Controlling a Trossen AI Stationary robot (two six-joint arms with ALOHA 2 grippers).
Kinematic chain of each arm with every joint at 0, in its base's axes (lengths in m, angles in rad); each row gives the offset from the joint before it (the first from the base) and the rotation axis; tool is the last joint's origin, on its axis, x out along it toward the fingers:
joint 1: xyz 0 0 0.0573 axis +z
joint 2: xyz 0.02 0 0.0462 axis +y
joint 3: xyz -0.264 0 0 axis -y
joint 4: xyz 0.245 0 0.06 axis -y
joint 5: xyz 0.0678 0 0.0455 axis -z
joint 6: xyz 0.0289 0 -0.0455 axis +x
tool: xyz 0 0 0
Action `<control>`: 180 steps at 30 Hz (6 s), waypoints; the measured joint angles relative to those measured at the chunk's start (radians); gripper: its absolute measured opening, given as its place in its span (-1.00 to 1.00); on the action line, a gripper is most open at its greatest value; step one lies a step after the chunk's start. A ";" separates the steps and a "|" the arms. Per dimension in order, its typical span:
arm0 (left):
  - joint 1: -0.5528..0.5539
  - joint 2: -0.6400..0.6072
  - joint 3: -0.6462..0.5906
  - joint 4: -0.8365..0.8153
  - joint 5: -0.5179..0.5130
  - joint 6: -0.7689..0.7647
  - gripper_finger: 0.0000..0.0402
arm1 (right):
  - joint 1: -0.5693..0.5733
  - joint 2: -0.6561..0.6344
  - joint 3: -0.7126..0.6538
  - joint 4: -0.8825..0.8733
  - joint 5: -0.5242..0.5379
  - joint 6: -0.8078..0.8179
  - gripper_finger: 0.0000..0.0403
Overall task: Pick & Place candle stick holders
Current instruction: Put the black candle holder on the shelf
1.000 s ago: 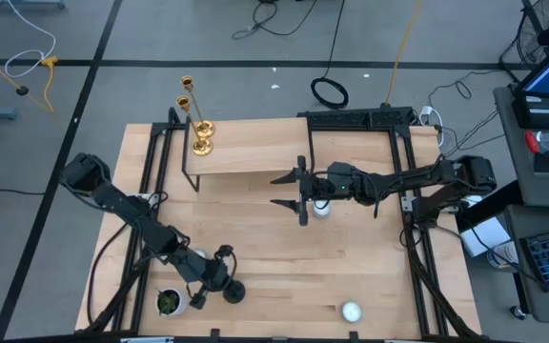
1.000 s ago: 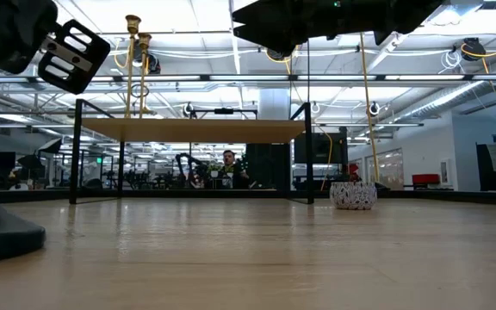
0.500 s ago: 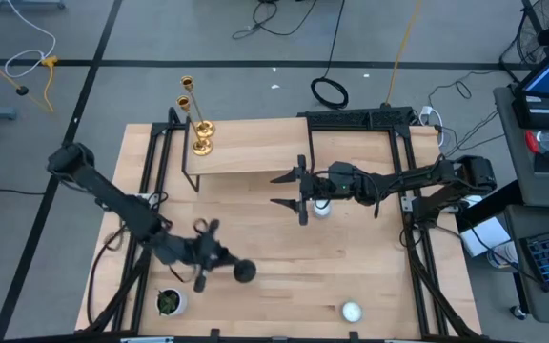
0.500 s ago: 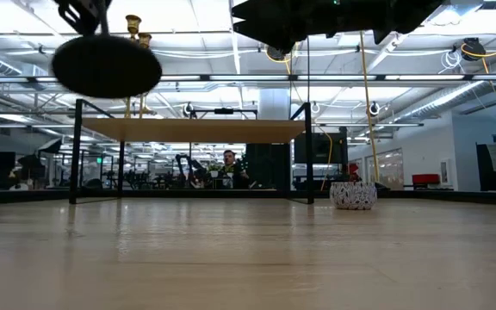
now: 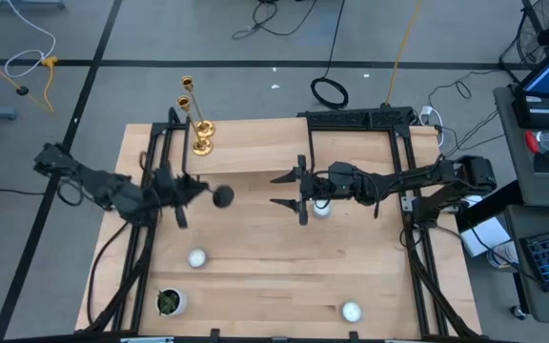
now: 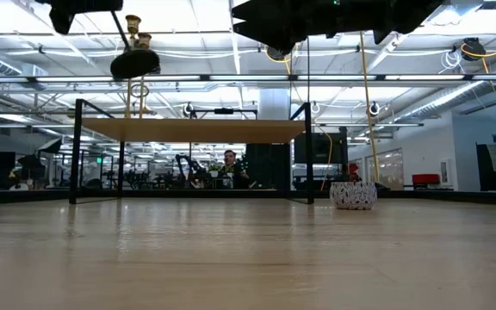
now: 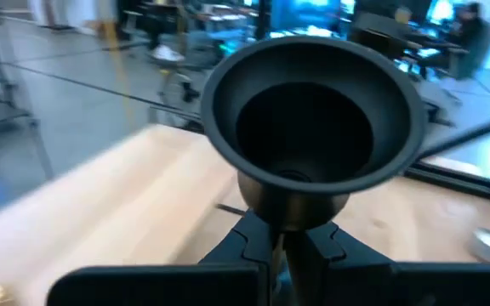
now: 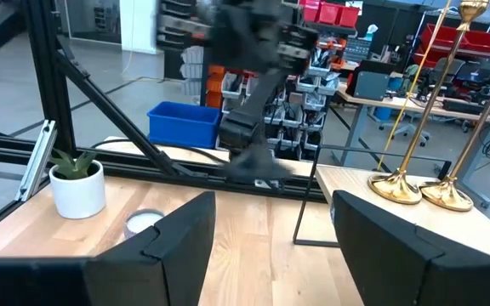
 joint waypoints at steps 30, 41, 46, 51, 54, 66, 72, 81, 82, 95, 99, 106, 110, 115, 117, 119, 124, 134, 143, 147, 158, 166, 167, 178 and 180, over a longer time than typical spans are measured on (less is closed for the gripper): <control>0.509 -0.049 0.000 -0.273 0.109 -0.064 -0.91 | 0.000 0.000 0.000 0.000 0.000 0.000 0.15; 0.558 -0.050 0.000 -0.274 0.152 -0.024 -0.87 | 0.000 0.000 0.000 -0.001 0.000 0.000 0.15; 0.574 -0.049 0.000 -0.276 0.159 0.008 -0.88 | 0.000 0.000 0.000 -0.002 0.000 0.000 0.15; 0.574 -0.049 0.000 -0.291 0.157 0.034 -0.80 | 0.000 0.000 0.000 -0.002 0.000 0.000 0.15; 0.574 -0.048 0.000 -0.288 0.158 0.050 -0.72 | 0.000 0.000 0.000 -0.002 0.000 0.000 0.15; 0.574 -0.033 0.000 -0.281 0.159 0.052 -0.44 | 0.000 0.000 0.000 -0.005 0.000 0.000 0.15; 0.574 -0.042 0.000 -0.281 0.203 0.082 -0.27 | 0.000 0.000 0.000 -0.009 0.000 0.000 0.15; 0.574 -0.034 0.000 -0.280 0.200 0.128 -0.07 | 0.000 0.000 0.000 -0.009 0.000 0.000 0.15; 0.574 -0.029 0.000 -0.279 0.200 0.127 -0.08 | 0.000 0.000 0.000 -0.008 0.000 0.000 0.15; 0.574 0.002 0.000 -0.177 0.155 0.178 -0.91 | 0.000 0.000 0.000 -0.008 0.000 0.001 0.16; 0.574 0.002 0.000 -0.180 0.158 0.135 -0.88 | 0.000 0.000 0.000 -0.008 0.000 0.001 0.16; 0.574 0.002 0.000 -0.179 0.212 0.098 -0.93 | 0.000 0.000 0.000 -0.008 0.000 0.001 0.16; 0.574 0.002 0.000 -0.182 0.178 0.097 -0.88 | 0.000 0.000 0.000 -0.008 0.000 0.001 0.16; 0.574 0.003 0.000 -0.183 0.174 0.108 -0.93 | 0.000 0.000 0.000 -0.008 0.000 0.001 0.16; 0.575 0.003 0.000 -0.184 0.163 0.108 -0.93 | 0.000 0.000 0.000 -0.008 0.000 0.001 0.16; 0.585 0.003 0.000 -0.186 0.157 0.107 -0.91 | 0.000 0.000 0.000 -0.008 0.000 0.001 0.16; 0.632 0.003 0.000 -0.189 0.156 0.116 -0.87 | 0.000 0.000 0.000 -0.008 0.000 0.001 0.16; 0.677 0.003 0.000 -0.204 0.275 0.096 -0.80 | 0.000 0.000 0.000 -0.008 0.000 0.001 0.16; 0.677 0.004 0.000 -0.208 0.291 0.096 -0.74 | 0.000 0.000 0.000 -0.008 0.000 0.001 0.16; 0.677 0.004 0.000 -0.206 0.291 0.096 -0.61 | 0.000 0.000 0.000 -0.008 0.000 0.001 0.16; 0.677 -0.012 0.000 -0.203 0.294 0.096 -0.08 | 0.000 0.000 0.000 -0.008 0.000 0.001 0.16; 0.676 -0.064 0.045 -0.263 0.386 0.071 -0.05 | 0.000 0.000 0.000 -0.008 0.000 0.001 0.16; 0.676 -0.066 0.048 -0.272 0.422 0.060 -0.06 | 0.000 0.000 0.000 -0.008 0.000 0.001 0.16; 0.676 -0.071 0.049 -0.360 0.379 0.039 -0.07 | 0.000 0.000 0.000 -0.008 0.000 0.001 0.16; 0.676 -0.072 0.049 -0.360 0.359 0.041 -0.07 | 0.000 0.000 0.000 -0.008 0.000 0.001 0.16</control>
